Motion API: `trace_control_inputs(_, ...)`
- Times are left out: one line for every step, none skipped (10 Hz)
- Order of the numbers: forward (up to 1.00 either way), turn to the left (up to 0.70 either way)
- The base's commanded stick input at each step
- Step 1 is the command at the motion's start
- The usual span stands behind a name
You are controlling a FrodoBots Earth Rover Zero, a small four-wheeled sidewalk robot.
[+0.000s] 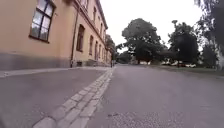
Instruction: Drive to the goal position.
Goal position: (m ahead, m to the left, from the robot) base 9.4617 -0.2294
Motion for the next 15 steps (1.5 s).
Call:
trace_control_inputs(0.45, 0.0)
trace_control_inputs(0.45, 0.0)
trace_control_inputs(0.45, 0.0)
trace_control_inputs(0.45, 0.0)
trace_control_inputs(0.45, 0.0)
trace_control_inputs(0.45, 0.0)
trace_control_inputs(0.45, 0.0)
trace_control_inputs(0.45, -0.03)
trace_control_inputs(0.45, -0.27)
trace_control_inputs(0.45, -0.27)
trace_control_inputs(0.45, -0.12)
trace_control_inputs(0.45, 0.0)
trace_control_inputs(0.45, 0.0)
trace_control_inputs(0.45, 0.0)
trace_control_inputs(0.45, 0.0)
